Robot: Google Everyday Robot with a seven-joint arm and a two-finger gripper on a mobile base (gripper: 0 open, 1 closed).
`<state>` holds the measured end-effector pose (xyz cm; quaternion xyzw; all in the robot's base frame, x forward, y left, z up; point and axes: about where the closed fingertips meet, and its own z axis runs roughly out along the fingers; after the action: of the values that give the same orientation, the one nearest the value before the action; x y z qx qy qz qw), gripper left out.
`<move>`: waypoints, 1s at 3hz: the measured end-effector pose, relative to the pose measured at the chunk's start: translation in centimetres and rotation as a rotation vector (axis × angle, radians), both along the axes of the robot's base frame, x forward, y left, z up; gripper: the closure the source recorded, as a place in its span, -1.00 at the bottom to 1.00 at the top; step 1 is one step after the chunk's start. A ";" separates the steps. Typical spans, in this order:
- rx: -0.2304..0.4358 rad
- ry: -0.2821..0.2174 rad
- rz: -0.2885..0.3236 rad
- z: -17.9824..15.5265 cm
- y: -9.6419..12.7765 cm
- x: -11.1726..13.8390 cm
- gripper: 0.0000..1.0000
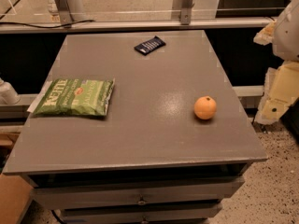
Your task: Move rxbar blueberry near green jalapeno chip bag
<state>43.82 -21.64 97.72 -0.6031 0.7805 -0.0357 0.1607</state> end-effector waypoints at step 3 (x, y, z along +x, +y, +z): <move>0.082 -0.060 0.037 -0.5 1.8 6.0 -1.00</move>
Offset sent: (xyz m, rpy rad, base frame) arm 0.0517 0.0141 -0.0086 0.0765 -0.0520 0.0422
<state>49.78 -19.88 97.25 -0.6090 0.7648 -0.0188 0.2094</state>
